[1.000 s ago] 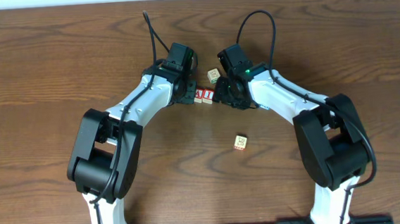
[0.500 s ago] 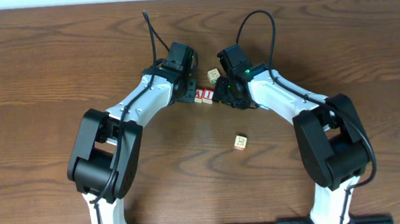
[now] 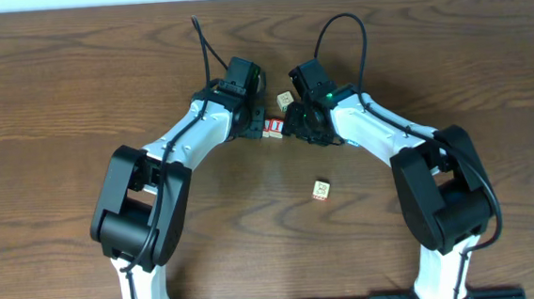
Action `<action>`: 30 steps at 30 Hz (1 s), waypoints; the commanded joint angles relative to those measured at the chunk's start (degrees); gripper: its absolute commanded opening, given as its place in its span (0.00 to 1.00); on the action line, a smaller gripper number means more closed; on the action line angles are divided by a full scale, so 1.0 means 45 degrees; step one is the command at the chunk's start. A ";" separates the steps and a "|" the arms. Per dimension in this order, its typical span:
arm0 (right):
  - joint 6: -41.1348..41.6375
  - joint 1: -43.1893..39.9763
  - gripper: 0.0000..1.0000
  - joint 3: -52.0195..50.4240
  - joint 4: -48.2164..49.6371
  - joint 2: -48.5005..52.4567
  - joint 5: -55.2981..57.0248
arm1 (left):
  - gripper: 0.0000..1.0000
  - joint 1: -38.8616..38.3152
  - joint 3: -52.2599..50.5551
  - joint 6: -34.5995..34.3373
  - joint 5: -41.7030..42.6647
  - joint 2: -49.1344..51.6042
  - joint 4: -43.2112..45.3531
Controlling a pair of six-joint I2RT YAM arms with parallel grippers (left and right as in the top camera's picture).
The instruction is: Spell out Ai2
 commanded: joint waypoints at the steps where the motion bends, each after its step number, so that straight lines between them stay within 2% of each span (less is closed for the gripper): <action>1: -0.0102 0.0029 0.59 -0.0058 -0.0063 0.0593 0.0423 | 0.29 -0.0112 -0.0058 -0.0053 0.0049 0.0141 -0.0199; 30: -0.0578 0.0029 0.59 -0.0058 0.0087 0.0593 0.0952 | 0.29 -0.0151 -0.0058 -0.0063 0.0044 0.0141 -0.0573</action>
